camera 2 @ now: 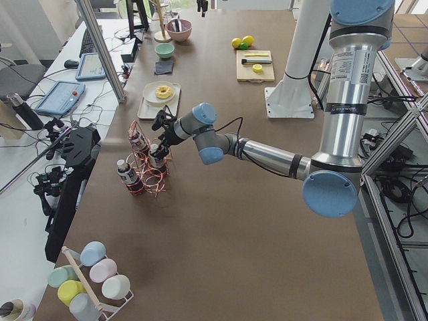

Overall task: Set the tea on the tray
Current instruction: 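Reach the left gripper into the copper rack and grasp an oolong tea bottle, then lift the bottle out of the rack and lower it onto the table near the tray, then open the left gripper and withdraw it while the right arm reaches toward the bottle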

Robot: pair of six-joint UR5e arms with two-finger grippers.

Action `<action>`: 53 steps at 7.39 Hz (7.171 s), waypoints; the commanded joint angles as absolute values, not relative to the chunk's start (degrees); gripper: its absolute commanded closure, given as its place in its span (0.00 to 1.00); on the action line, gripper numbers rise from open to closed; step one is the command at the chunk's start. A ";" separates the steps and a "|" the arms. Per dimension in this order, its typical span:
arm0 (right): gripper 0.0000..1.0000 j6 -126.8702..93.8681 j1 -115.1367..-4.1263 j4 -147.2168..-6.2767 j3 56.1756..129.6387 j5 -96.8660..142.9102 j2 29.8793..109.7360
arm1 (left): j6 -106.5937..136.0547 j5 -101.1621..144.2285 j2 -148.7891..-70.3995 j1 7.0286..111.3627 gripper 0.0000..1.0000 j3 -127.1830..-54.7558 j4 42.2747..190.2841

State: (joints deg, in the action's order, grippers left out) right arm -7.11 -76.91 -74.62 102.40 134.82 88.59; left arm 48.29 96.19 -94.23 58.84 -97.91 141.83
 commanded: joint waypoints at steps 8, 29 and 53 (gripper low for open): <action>0.00 -7.03 -76.99 -74.62 102.92 134.91 88.24 | 48.34 94.13 -97.03 57.83 0.58 -95.18 142.38; 0.00 -7.03 -75.24 -71.19 104.77 135.00 84.20 | 43.49 86.58 -127.41 33.07 1.00 -115.09 97.91; 0.00 -21.84 -62.87 -71.19 107.21 134.48 66.92 | 44.85 118.16 -109.73 53.03 0.02 -114.17 111.80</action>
